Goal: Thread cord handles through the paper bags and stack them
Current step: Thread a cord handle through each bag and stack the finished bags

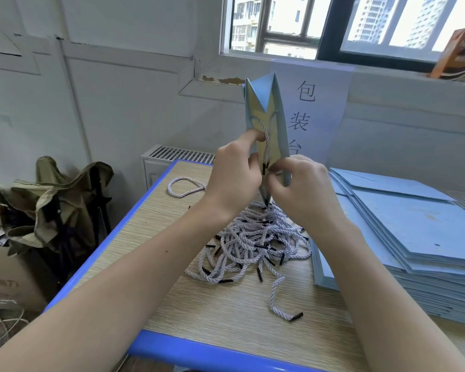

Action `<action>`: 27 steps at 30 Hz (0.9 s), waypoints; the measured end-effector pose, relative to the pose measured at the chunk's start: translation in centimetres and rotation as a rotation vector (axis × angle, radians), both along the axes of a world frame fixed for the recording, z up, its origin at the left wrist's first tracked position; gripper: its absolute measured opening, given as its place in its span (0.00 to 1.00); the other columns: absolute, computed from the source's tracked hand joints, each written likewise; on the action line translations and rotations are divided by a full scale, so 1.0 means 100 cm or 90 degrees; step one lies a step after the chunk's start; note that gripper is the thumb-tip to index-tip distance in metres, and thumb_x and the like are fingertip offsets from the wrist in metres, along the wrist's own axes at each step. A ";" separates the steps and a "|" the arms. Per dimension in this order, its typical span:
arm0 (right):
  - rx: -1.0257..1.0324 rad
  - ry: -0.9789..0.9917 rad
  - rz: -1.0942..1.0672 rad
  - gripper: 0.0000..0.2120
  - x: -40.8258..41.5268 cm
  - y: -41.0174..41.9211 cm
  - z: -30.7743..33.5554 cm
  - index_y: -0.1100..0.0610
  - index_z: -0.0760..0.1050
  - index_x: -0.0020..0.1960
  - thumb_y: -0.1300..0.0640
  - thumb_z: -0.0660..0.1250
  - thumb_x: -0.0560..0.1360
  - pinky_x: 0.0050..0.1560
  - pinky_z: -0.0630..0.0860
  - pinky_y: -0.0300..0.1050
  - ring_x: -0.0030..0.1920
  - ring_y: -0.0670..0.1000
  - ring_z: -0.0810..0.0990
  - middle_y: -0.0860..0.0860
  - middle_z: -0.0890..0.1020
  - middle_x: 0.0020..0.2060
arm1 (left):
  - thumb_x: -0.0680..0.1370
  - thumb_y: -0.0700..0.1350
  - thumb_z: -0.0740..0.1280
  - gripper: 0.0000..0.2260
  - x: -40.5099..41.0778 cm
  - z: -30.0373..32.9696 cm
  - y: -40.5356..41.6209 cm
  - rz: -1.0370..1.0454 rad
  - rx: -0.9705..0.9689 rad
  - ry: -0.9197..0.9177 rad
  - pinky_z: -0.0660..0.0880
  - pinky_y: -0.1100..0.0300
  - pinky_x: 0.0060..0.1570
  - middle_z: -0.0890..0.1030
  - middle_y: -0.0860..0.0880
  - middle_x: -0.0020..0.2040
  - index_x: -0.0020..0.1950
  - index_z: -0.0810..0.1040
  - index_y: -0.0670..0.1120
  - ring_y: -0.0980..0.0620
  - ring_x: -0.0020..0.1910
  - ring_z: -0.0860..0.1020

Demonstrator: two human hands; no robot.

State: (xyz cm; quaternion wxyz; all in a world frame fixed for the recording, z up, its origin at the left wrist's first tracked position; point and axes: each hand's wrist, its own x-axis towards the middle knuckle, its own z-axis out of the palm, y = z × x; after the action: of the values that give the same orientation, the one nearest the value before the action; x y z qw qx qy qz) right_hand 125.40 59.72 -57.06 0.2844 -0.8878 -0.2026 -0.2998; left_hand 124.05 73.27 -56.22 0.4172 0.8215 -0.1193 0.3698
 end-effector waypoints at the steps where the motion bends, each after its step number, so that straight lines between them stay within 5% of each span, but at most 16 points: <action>1: -0.022 0.028 -0.003 0.09 -0.001 0.001 0.000 0.56 0.84 0.47 0.55 0.66 0.74 0.46 0.74 0.46 0.47 0.53 0.78 0.52 0.82 0.45 | 0.77 0.31 0.61 0.15 0.000 0.000 0.000 0.004 0.008 -0.003 0.63 0.75 0.31 0.68 0.62 0.28 0.60 0.79 0.43 0.67 0.26 0.72; 8: -0.052 0.081 -0.038 0.13 0.003 -0.001 -0.002 0.61 0.83 0.47 0.52 0.66 0.77 0.49 0.76 0.55 0.47 0.59 0.77 0.57 0.81 0.45 | 0.77 0.30 0.62 0.15 0.000 -0.002 0.000 -0.015 0.046 -0.010 0.63 0.76 0.32 0.67 0.62 0.29 0.60 0.79 0.41 0.68 0.28 0.71; 17: 0.085 0.044 -0.031 0.11 0.001 0.000 0.000 0.55 0.83 0.39 0.52 0.69 0.77 0.37 0.70 0.50 0.36 0.56 0.71 0.50 0.76 0.29 | 0.78 0.32 0.62 0.14 0.002 0.000 0.002 -0.039 0.033 -0.011 0.67 0.73 0.34 0.74 0.57 0.32 0.61 0.79 0.44 0.65 0.28 0.74; 20: 0.056 0.067 0.015 0.10 0.000 0.000 0.000 0.57 0.84 0.41 0.54 0.69 0.77 0.38 0.72 0.50 0.39 0.58 0.75 0.54 0.80 0.33 | 0.78 0.33 0.62 0.15 0.006 -0.002 0.003 -0.041 0.019 -0.010 0.74 0.63 0.37 0.79 0.48 0.37 0.60 0.79 0.45 0.60 0.29 0.75; 24: -0.040 0.067 0.012 0.07 0.000 0.004 -0.004 0.53 0.84 0.47 0.54 0.68 0.74 0.40 0.74 0.48 0.43 0.56 0.76 0.51 0.81 0.41 | 0.76 0.32 0.62 0.16 0.007 -0.003 0.004 -0.034 0.033 -0.007 0.65 0.75 0.34 0.77 0.51 0.34 0.60 0.80 0.44 0.66 0.29 0.73; 27: -0.044 0.041 -0.027 0.06 0.000 0.006 -0.007 0.52 0.83 0.47 0.53 0.69 0.74 0.38 0.67 0.46 0.42 0.55 0.73 0.50 0.77 0.39 | 0.76 0.31 0.61 0.17 0.008 -0.004 0.005 -0.030 0.029 -0.005 0.65 0.74 0.34 0.78 0.50 0.37 0.59 0.80 0.45 0.65 0.29 0.73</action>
State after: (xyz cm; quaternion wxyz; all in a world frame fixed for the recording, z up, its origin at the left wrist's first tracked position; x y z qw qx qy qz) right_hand 125.42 60.32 -57.80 0.2535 -0.9103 -0.1847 -0.2699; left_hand 124.88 73.78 -56.62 0.4064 0.8264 -0.1490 0.3601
